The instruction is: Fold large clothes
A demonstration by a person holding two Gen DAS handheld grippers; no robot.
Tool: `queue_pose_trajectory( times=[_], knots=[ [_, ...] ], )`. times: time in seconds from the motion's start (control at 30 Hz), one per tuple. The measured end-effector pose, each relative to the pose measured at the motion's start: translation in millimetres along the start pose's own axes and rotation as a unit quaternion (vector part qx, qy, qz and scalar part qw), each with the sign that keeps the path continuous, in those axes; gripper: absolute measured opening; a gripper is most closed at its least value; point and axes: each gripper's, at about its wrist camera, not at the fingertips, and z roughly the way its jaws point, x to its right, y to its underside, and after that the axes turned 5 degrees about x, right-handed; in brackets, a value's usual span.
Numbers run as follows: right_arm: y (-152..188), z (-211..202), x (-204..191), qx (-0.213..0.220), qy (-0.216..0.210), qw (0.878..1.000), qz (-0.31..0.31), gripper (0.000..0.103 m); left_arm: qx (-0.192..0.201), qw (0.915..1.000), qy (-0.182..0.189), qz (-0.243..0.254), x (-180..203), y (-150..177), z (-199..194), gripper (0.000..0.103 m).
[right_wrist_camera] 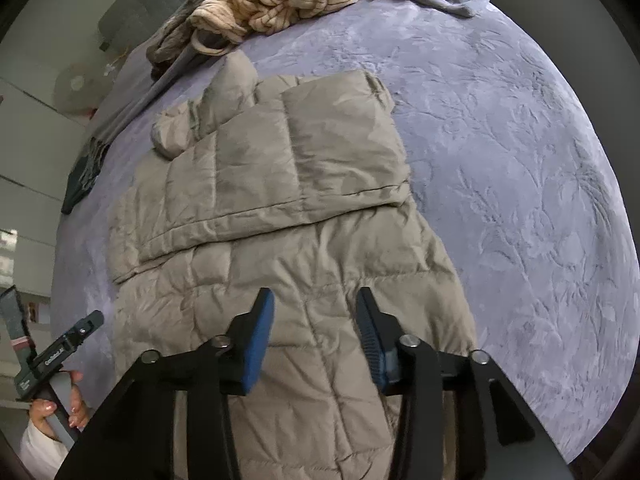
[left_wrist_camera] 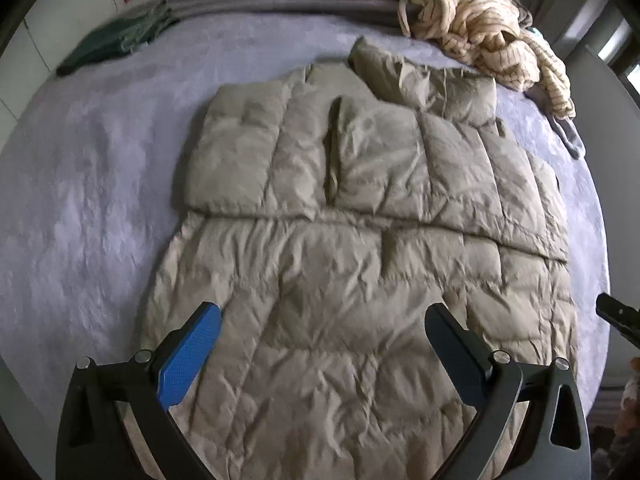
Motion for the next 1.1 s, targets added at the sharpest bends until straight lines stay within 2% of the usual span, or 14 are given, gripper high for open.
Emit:
queue_pose_trajectory(
  times=[0.07,0.13,0.6,0.97,1.1],
  knots=[
    [2,-6,-5,0.006,-0.006,1.000,-0.006,0.075,-0.002,1.0000,-0.001,-0.001,2,6,-5,0.102],
    [4,-13,-9,0.016,-0.016,1.000,-0.009,0.083,-0.004,1.0000,-0.001,0.000,6,11,-9,0.102],
    [32,-21,-25,-0.002,-0.050,0.998,-0.027,0.086,0.003,0.9999,-0.015,-0.003,12,38,-39,0.102],
    [54,-24,-20,-0.005,-0.062,0.998,0.022,0.086,-0.002,0.9999,-0.007,0.007,2,59,-44,0.102],
    [73,-26,-22,0.000,-0.052,0.998,0.040,0.086,-0.010,0.9999,0.001,0.010,-10,72,-40,0.102]
  ],
)
